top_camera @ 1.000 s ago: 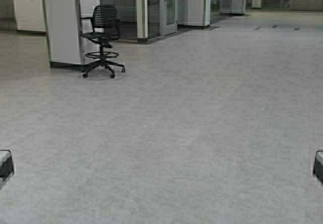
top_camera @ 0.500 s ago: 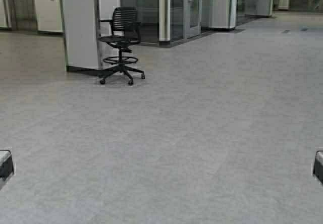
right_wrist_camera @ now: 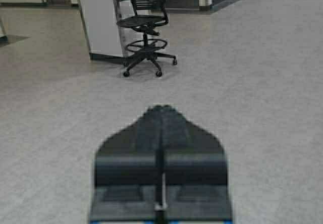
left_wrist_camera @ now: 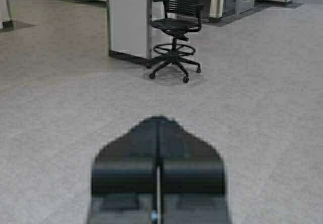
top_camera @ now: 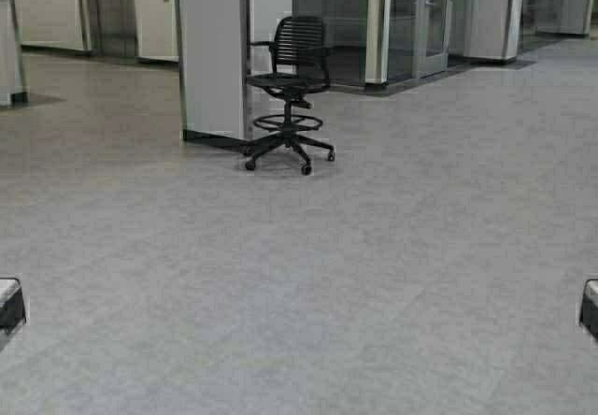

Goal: Navigate to elevator, push the call button, then enter the elevator

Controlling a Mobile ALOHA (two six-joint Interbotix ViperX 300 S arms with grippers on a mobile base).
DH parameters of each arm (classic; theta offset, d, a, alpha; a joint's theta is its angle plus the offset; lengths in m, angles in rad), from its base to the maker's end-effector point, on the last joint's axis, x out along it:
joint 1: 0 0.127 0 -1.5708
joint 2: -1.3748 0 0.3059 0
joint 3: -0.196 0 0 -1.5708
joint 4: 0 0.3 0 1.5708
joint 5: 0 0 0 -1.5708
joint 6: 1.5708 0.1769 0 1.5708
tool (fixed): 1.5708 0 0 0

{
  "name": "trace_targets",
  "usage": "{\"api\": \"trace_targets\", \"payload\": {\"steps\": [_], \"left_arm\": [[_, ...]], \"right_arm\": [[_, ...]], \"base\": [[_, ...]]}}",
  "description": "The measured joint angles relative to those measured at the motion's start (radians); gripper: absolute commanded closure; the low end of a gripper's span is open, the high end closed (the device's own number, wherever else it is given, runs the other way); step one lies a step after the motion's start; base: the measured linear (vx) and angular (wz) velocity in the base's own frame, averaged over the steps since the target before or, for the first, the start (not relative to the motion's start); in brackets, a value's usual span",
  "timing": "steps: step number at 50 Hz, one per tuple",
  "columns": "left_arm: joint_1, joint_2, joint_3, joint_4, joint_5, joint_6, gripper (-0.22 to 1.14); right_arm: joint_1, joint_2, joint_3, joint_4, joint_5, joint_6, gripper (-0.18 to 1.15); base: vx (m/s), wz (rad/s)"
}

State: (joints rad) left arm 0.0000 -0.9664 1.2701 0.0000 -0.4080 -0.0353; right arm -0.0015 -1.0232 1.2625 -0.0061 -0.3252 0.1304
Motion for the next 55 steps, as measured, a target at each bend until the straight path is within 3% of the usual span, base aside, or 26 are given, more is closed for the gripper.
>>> {"api": "trace_targets", "payload": {"steps": [55], "left_arm": [[0.0,-0.035,0.002,0.0,0.0,-0.029,0.89]], "right_arm": [[0.0,-0.002,0.006,0.0,0.0,0.0,0.9]], "base": [[0.71,0.17]]}}
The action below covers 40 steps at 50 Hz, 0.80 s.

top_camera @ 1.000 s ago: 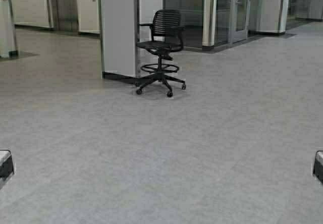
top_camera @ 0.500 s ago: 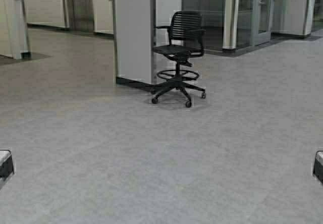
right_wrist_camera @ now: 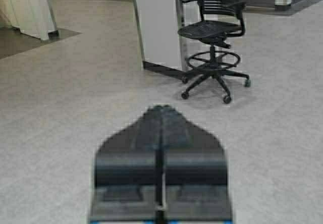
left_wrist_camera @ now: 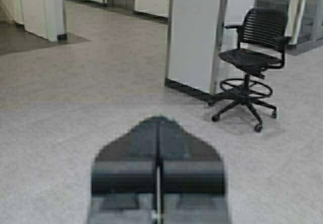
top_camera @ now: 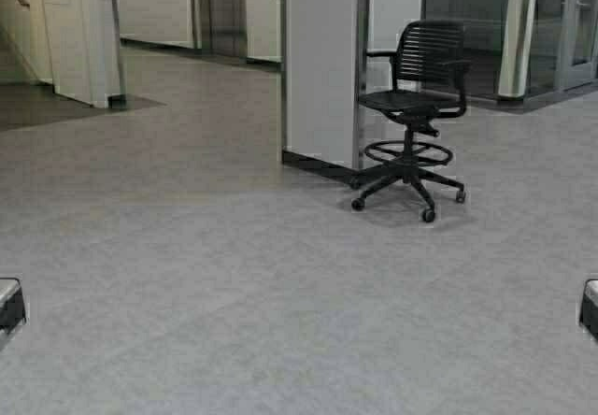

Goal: Navigate to elevator, push the call button, then enter the elevator

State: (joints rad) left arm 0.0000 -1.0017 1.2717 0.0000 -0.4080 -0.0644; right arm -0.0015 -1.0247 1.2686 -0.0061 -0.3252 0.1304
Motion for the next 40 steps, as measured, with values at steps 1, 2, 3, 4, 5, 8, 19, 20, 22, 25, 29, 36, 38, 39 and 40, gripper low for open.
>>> {"api": "trace_targets", "payload": {"steps": [1,2,3,4,5,8,19,20,22,25,29,36,38,39,40], "left_arm": [[0.0,-0.002,0.0,0.0,0.0,0.0,0.89],[0.0,0.0,-0.002,-0.002,0.0,0.0,0.89],[0.0,0.0,0.0,-0.002,0.0,0.0,0.89],[0.0,0.0,-0.002,-0.002,0.0,0.0,0.89],[-0.002,0.0,-0.002,-0.002,-0.002,0.0,0.89],[-0.002,0.0,0.0,-0.002,0.0,0.0,0.89],[0.0,0.0,0.0,0.0,0.0,-0.005,0.89],[-0.002,0.0,0.0,-0.002,0.0,-0.005,0.89],[0.0,0.002,0.0,-0.002,-0.002,-0.005,0.89],[0.0,0.0,0.0,-0.002,0.0,-0.005,0.89],[0.0,-0.002,0.0,-0.002,0.0,-0.005,0.89],[0.002,0.014,-0.002,-0.002,0.0,-0.003,0.89],[0.002,0.018,-0.002,-0.002,0.0,-0.003,0.89],[0.002,0.018,-0.002,-0.002,-0.002,-0.005,0.89],[0.002,0.02,0.0,-0.002,0.0,-0.005,0.89]], "right_arm": [[-0.002,-0.002,0.0,0.0,0.0,-0.002,0.9],[0.0,-0.002,0.0,0.0,0.0,0.0,0.9],[-0.002,0.0,-0.002,0.0,0.0,0.0,0.9],[-0.002,0.0,-0.002,0.0,0.0,-0.002,0.9],[-0.002,-0.002,0.0,0.0,0.0,-0.002,0.9],[-0.002,-0.002,0.0,0.0,0.0,-0.002,0.9],[-0.002,0.0,0.0,0.0,0.0,0.0,0.9],[-0.002,0.0,0.0,0.0,0.0,0.0,0.9],[-0.002,0.002,0.0,0.0,0.0,-0.002,0.9],[0.0,0.0,0.0,0.0,0.0,0.0,0.9],[0.002,0.0,-0.002,0.0,-0.003,-0.002,0.9],[0.002,0.006,-0.002,0.0,-0.015,-0.002,0.9],[0.002,0.008,-0.002,0.0,-0.015,-0.002,0.9],[0.0,0.009,0.0,0.0,-0.017,-0.002,0.9],[0.0,0.009,-0.002,0.0,-0.017,-0.002,0.9]], "base": [[0.69,0.14],[0.69,0.13],[0.7,0.12],[0.71,0.12],[0.71,0.13],[0.73,0.13],[0.74,0.12],[0.72,0.13],[0.7,0.15],[0.69,0.19],[0.71,0.23],[0.75,0.23],[0.75,0.2],[0.75,0.18],[0.75,0.14]]}}
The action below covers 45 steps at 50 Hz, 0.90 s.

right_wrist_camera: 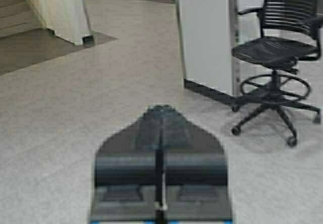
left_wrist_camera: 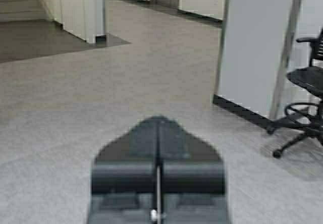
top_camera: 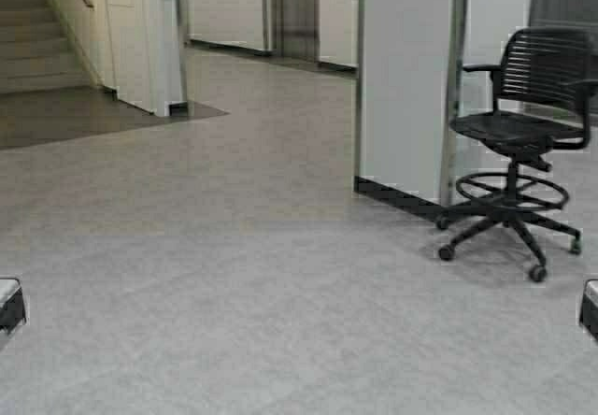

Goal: Navigate to elevator, push the call button, then enter the elevator

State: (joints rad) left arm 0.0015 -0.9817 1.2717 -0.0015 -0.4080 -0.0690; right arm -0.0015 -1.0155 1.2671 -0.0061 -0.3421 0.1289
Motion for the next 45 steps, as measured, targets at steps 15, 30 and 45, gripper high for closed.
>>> {"api": "trace_targets", "payload": {"steps": [15,30,45], "left_arm": [[0.0,-0.014,0.0,0.0,-0.002,-0.002,0.89],[0.0,-0.038,0.014,0.0,0.0,-0.003,0.89],[0.0,-0.048,0.014,0.0,-0.002,-0.003,0.89]], "right_arm": [[0.0,0.002,0.002,0.0,-0.002,0.002,0.9],[0.002,0.003,0.0,0.0,-0.002,0.002,0.9],[0.002,0.005,0.002,0.0,0.0,0.006,0.9]], "base": [[0.75,0.1],[0.78,0.18],[0.78,0.31]]}}
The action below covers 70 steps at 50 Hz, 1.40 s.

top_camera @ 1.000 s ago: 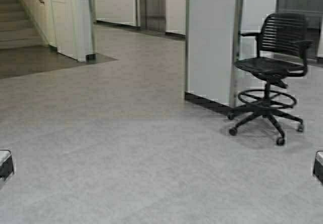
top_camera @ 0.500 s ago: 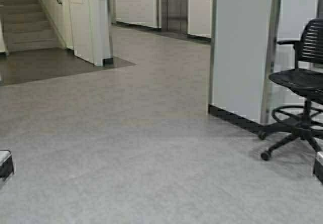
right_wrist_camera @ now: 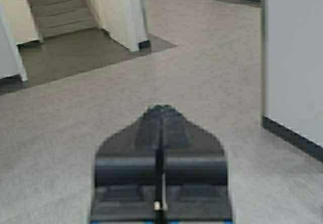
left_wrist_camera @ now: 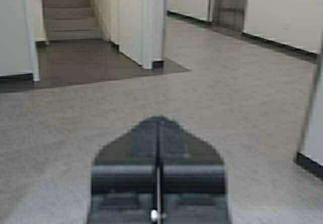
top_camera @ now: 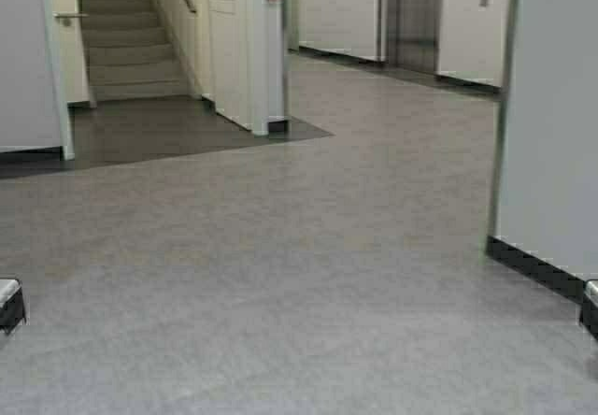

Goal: Navigate to elevator, push the call button, then enter the elevator

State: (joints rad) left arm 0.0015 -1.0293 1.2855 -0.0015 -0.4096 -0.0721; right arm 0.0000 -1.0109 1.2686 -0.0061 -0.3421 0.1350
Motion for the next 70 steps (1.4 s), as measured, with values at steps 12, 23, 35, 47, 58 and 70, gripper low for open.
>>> {"api": "trace_targets", "payload": {"steps": [12,23,35,47,58,70], "left_arm": [[-0.002,0.017,-0.003,0.0,0.0,-0.003,0.89],[0.0,0.031,-0.009,0.0,0.005,-0.026,0.89],[0.0,0.037,-0.009,0.002,0.012,-0.064,0.89],[0.0,0.044,-0.009,0.003,0.012,-0.061,0.89],[-0.005,0.037,-0.009,0.003,0.012,-0.063,0.89],[-0.003,0.025,-0.008,0.003,0.011,-0.061,0.89]], "right_arm": [[-0.002,0.0,0.002,0.0,-0.002,-0.003,0.9],[-0.002,0.0,0.002,0.0,-0.002,-0.005,0.9],[-0.002,-0.015,0.002,0.0,-0.002,-0.005,0.9],[0.0,-0.02,0.002,0.0,-0.002,-0.005,0.9],[-0.003,-0.009,0.002,0.0,-0.002,-0.003,0.9],[-0.005,0.008,0.002,0.0,-0.002,-0.006,0.9]], "base": [[0.77,0.14],[0.82,0.06],[0.78,0.09],[0.81,0.08],[0.79,0.0],[0.82,-0.14]]}}
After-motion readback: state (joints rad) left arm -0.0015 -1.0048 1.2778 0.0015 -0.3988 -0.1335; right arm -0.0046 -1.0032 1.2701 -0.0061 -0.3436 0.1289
